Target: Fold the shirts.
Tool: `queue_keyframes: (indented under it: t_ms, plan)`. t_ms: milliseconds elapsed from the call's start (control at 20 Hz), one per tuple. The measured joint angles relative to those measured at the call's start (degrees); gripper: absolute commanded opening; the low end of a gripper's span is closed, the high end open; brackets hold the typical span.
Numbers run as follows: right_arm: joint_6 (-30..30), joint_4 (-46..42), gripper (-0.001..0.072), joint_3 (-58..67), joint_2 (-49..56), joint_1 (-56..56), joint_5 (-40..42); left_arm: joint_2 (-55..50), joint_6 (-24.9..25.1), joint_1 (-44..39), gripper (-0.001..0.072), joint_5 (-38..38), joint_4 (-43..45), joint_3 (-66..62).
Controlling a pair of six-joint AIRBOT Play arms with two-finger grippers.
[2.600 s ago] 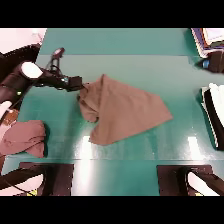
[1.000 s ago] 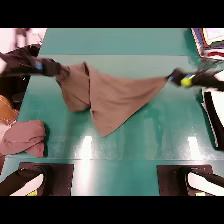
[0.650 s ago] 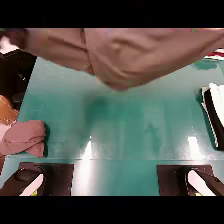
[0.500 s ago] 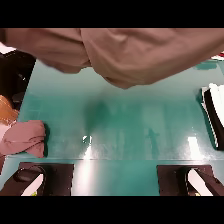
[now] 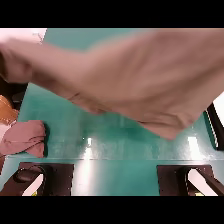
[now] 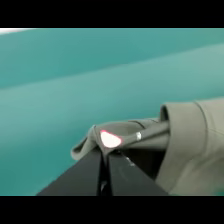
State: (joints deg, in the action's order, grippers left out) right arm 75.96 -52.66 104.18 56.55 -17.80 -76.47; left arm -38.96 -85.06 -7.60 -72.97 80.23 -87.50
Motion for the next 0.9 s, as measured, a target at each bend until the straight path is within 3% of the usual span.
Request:
queue_keyframes:
  t_ms: [250,400,650,900]
  plan:
    - [0.87,-3.48,0.0012,0.48,9.79,12.13,-1.14,-4.33,0.0,0.02,0.0027,2.43,-1.86,12.46]
    - [1.05,-7.21,0.0012,0.63,12.31,16.57,-0.42,-5.25,0.0,0.04,0.0027,5.53,-1.97,13.22]
    - [1.2,-9.53,0.0012,0.7,6.36,15.54,0.04,-3.04,-0.02,0.04,0.0027,2.21,-1.18,3.15]
    - [1.2,-10.27,0.0011,0.74,-4.35,6.16,-0.11,0.46,-1.92,0.04,0.0026,-2.82,-2.29,-10.91]
